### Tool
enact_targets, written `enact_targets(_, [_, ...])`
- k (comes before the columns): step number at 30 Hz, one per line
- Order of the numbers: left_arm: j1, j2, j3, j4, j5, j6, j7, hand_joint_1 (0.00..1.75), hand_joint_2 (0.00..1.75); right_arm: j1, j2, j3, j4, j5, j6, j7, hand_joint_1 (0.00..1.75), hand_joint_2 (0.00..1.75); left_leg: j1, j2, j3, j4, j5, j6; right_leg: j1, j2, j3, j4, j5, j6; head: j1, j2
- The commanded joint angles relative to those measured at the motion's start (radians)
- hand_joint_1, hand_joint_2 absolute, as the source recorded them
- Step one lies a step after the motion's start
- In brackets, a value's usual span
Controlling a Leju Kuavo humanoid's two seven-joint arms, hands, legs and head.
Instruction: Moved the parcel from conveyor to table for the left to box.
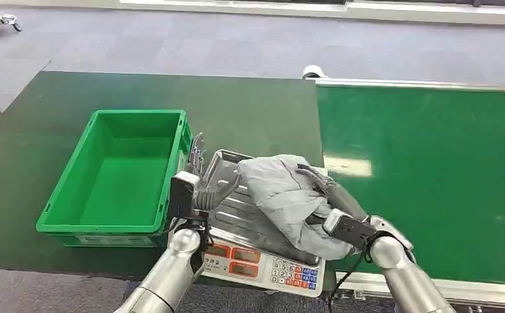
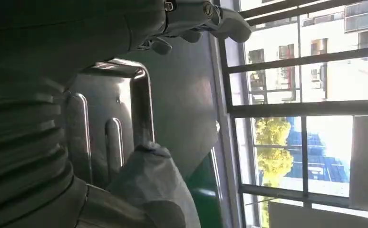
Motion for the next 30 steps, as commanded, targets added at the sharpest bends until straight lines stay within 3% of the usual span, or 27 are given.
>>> enact_targets(1, [-0.066,0.011,-0.048,0.085,0.001,-0.018,0.005,0.0,1.75,-0.015,-0.006,0.063,-0.026,-0.059,0.236,0.005,0.0,1.75,0.001,-0.001,0.0,-0.002,0.0,0.0,0.001,-0.003,0.001,-0.003,0.0,-0.001,0.0,0.0])
enact_targets(9, [-0.065,0.008,-0.053,0.087,0.007,-0.006,0.005,0.0,1.75,-0.126,0.035,0.179,0.076,0.031,0.217,0.053,0.0,1.75,0.001,0.004,-0.001,-0.002,0.001,0.0,0.0,0.002,-0.002,-0.003,0.002,-0.001,0.0,0.0])
enact_targets(11, [-0.056,0.01,-0.051,0.081,0.012,0.004,0.005,0.0,1.75,-0.187,0.043,0.234,0.154,0.084,0.189,0.147,0.0,1.75,0.001,0.004,-0.002,-0.002,0.0,0.0,0.0,0.002,-0.002,-0.002,0.002,-0.001,0.0,0.0])
enact_targets(15, [-0.053,0.009,-0.05,0.081,0.013,0.004,0.005,0.0,1.75,-0.237,0.05,0.261,0.227,0.055,0.226,0.143,0.0,1.75,0.001,0.003,-0.002,-0.001,0.0,0.0,0.0,0.002,-0.002,-0.001,0.001,-0.001,0.0,0.0])
enact_targets(16, [-0.052,0.005,-0.051,0.082,0.013,0.005,0.005,0.0,1.75,-0.236,0.049,0.26,0.222,-0.009,0.27,0.072,0.0,0.0,0.001,0.003,-0.001,-0.002,0.001,0.0,0.0,0.001,-0.001,-0.002,0.001,-0.001,0.0,0.0])
enact_targets(23, [-0.057,0.002,-0.059,0.09,0.011,-0.006,0.005,0.0,1.75,-0.182,0.015,0.217,0.069,-0.218,0.399,-0.015,0.0,0.0,0.0,0.001,-0.002,-0.001,0.0,0.0,0.0,-0.001,-0.002,-0.001,0.0,-0.001,0.0,0.0])
enact_targets(30, [-0.06,0.004,-0.06,0.09,0.016,-0.006,0.005,0.0,1.75,-0.14,0.028,0.128,-0.057,-0.42,0.475,-0.032,0.0,0.0,0.0,-0.002,-0.004,-0.001,0.0,0.0,0.0,-0.003,-0.003,-0.001,0.0,-0.001,0.0,0.0])
